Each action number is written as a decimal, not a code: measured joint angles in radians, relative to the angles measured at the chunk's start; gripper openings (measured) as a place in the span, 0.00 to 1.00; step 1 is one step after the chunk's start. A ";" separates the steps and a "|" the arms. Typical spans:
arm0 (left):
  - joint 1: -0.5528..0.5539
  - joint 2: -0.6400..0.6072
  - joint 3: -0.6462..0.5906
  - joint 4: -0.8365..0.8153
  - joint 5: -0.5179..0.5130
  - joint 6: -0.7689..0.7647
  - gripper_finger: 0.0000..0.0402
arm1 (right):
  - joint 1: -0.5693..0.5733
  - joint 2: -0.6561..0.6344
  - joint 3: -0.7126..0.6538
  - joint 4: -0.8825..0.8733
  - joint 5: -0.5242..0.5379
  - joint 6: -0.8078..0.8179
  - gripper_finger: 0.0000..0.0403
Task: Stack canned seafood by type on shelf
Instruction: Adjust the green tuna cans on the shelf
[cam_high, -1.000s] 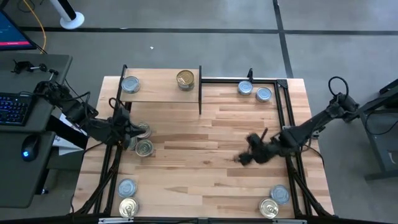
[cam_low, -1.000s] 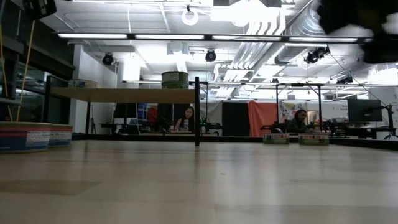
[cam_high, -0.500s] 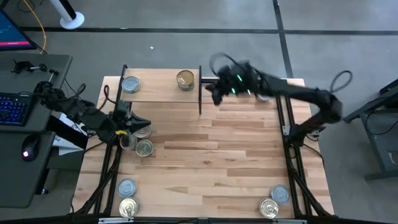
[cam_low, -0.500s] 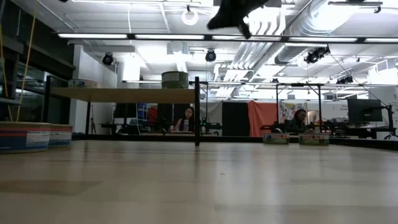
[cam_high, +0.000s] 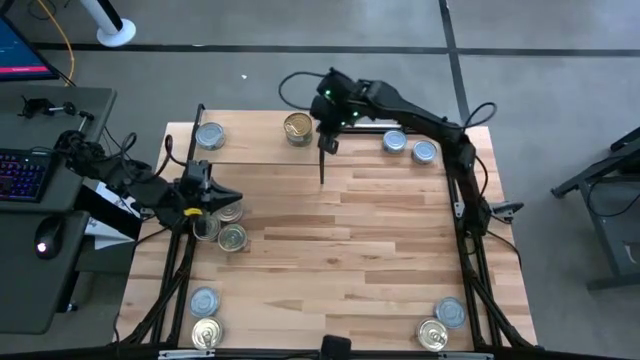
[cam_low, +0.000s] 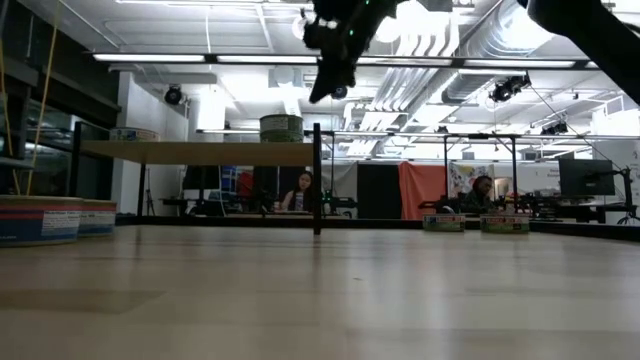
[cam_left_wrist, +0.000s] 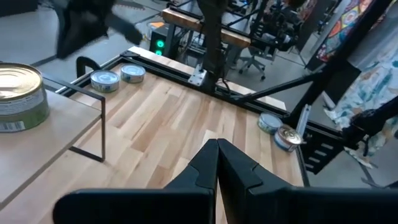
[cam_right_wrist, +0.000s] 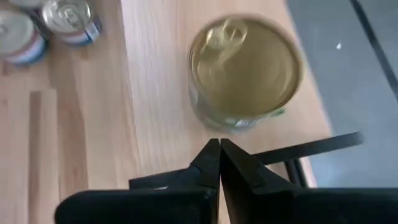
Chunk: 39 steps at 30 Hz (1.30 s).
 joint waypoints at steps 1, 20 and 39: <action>0.000 0.001 0.000 -0.001 -0.006 0.000 0.00 | 0.000 0.000 -0.026 0.017 0.005 0.000 0.00; 0.000 0.045 0.001 0.037 -0.147 -0.003 0.00 | 0.001 0.038 -0.103 0.166 0.218 0.046 0.00; 0.000 0.079 0.001 0.036 -0.145 -0.001 0.00 | 0.062 0.132 -0.104 0.396 0.222 0.037 0.00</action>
